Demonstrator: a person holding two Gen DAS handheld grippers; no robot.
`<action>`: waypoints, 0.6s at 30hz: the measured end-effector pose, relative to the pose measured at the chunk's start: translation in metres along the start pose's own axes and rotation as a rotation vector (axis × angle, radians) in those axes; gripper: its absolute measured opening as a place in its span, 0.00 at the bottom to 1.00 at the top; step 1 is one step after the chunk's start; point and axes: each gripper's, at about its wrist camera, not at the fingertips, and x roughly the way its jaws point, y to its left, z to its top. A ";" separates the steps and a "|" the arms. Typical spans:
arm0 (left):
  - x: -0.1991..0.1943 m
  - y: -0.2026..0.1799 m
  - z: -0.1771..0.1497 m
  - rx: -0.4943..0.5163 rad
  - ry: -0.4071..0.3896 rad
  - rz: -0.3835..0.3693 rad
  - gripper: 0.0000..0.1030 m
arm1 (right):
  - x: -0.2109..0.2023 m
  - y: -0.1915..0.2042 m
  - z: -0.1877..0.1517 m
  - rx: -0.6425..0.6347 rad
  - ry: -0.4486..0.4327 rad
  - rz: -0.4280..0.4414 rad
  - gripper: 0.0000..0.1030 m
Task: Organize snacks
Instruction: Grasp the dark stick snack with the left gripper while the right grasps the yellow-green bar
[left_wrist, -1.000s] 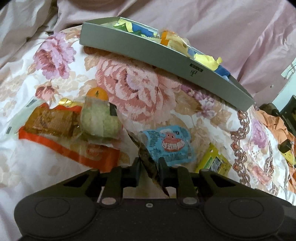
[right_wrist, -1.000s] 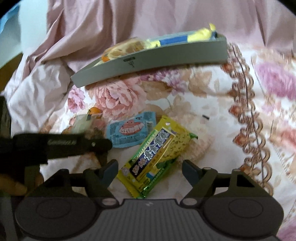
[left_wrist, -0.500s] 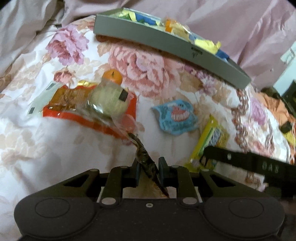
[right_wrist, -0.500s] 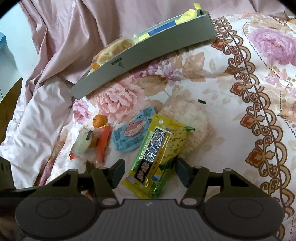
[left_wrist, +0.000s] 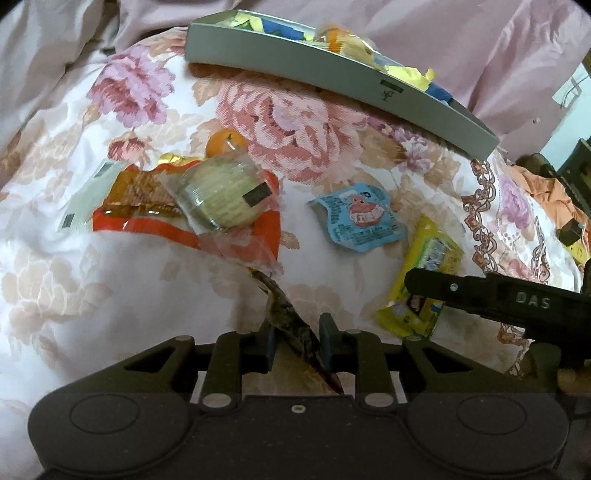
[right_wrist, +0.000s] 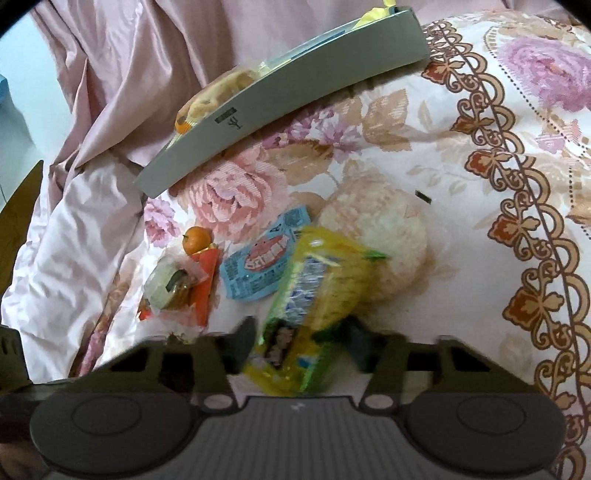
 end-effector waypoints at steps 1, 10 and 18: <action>0.001 0.000 0.001 -0.001 -0.001 0.000 0.25 | 0.000 -0.001 0.000 0.009 0.001 0.006 0.37; 0.001 0.001 0.000 0.001 -0.005 0.003 0.25 | -0.002 0.009 -0.002 -0.026 0.004 0.106 0.24; 0.001 0.004 0.000 -0.030 0.000 -0.001 0.26 | 0.019 0.010 -0.002 -0.014 0.052 0.170 0.39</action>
